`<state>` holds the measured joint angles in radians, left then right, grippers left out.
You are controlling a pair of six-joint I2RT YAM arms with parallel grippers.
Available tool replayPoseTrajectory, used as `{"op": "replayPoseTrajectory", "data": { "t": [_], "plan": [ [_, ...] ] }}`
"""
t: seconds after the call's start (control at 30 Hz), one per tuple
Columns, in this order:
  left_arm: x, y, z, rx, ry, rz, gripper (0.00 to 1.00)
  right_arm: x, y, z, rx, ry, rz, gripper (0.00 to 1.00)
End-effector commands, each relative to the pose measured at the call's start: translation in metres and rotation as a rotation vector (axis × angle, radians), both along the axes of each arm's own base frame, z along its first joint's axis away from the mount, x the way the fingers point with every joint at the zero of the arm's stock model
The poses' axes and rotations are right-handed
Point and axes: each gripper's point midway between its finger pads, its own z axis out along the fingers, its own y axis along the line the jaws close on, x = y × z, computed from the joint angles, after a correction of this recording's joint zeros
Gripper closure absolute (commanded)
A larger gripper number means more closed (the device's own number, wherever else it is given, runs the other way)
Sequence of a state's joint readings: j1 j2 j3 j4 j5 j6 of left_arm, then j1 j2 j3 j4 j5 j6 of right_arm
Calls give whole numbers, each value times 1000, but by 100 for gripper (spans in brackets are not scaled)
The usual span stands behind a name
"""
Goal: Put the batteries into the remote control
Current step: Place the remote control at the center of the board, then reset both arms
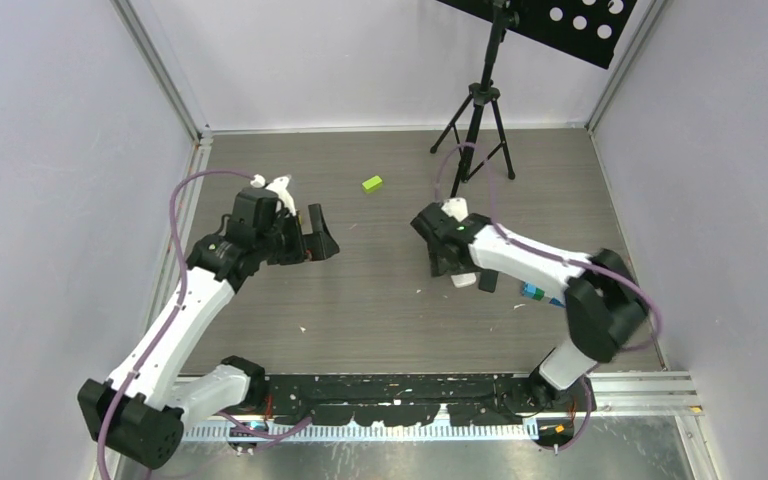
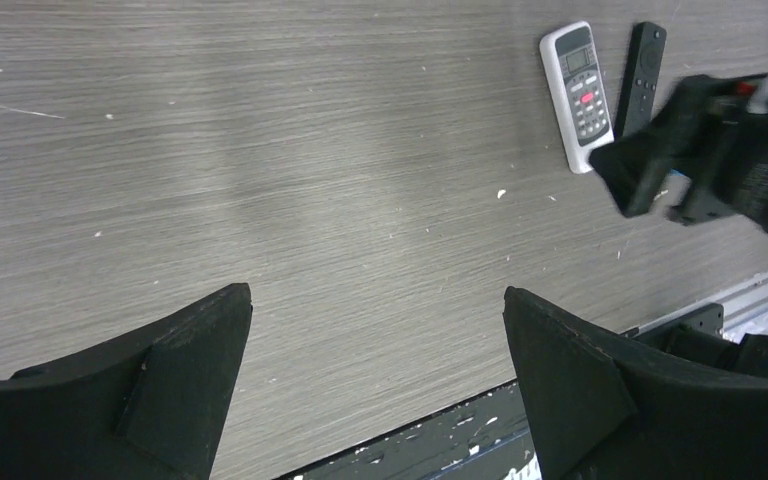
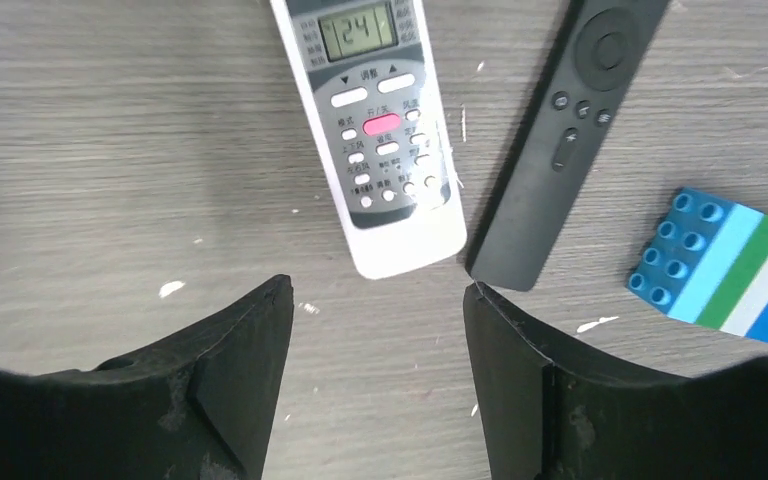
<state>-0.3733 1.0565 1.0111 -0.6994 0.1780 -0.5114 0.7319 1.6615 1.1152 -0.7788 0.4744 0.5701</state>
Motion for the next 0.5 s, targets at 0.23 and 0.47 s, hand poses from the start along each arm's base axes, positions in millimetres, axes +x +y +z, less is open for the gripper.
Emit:
{"op": "replayPoseTrajectory", "data": {
  "t": [0.23, 0.47],
  "plan": [
    [-31, 52, 89, 35, -299, 156, 0, -28, -66, 213, 386, -695, -99, 15],
    [-65, 93, 114, 112, -416, 247, 0, -85, -166, 297, 316, -936, -249, 13]
  ]
}}
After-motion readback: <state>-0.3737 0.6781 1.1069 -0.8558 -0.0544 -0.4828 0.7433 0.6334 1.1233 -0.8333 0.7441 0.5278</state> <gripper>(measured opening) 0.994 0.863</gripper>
